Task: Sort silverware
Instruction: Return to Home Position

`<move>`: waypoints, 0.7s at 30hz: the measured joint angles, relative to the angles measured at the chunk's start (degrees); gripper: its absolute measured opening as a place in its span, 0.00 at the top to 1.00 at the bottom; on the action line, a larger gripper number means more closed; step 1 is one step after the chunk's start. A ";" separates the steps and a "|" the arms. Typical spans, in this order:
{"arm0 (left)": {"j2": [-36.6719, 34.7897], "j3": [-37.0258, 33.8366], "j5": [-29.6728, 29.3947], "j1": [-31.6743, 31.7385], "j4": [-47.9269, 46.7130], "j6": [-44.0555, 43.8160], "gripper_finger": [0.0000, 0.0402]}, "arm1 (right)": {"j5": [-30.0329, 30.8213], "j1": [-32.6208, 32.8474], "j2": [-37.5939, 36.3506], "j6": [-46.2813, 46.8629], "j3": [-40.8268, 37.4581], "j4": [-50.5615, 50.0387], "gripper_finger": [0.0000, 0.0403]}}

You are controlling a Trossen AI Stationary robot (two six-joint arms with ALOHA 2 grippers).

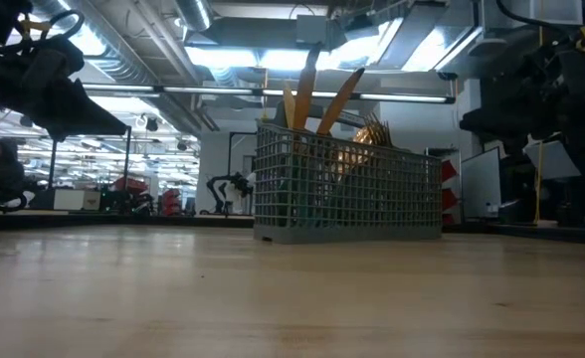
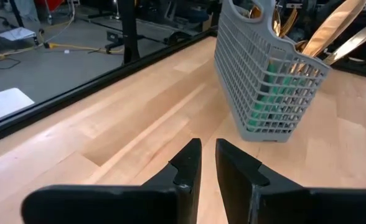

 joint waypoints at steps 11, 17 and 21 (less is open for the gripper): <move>0.00 0.00 0.00 0.00 -0.07 1.55 0.90 | -0.50 -0.02 0.00 0.11 -0.07 -0.44 0.78; 0.00 -0.02 0.02 0.00 -0.07 1.55 0.90 | -0.49 -0.02 0.00 0.11 -0.11 -0.60 0.78; 0.00 -0.04 0.00 0.00 -0.07 1.55 0.90 | -0.47 0.10 0.00 0.11 -0.13 -0.65 0.78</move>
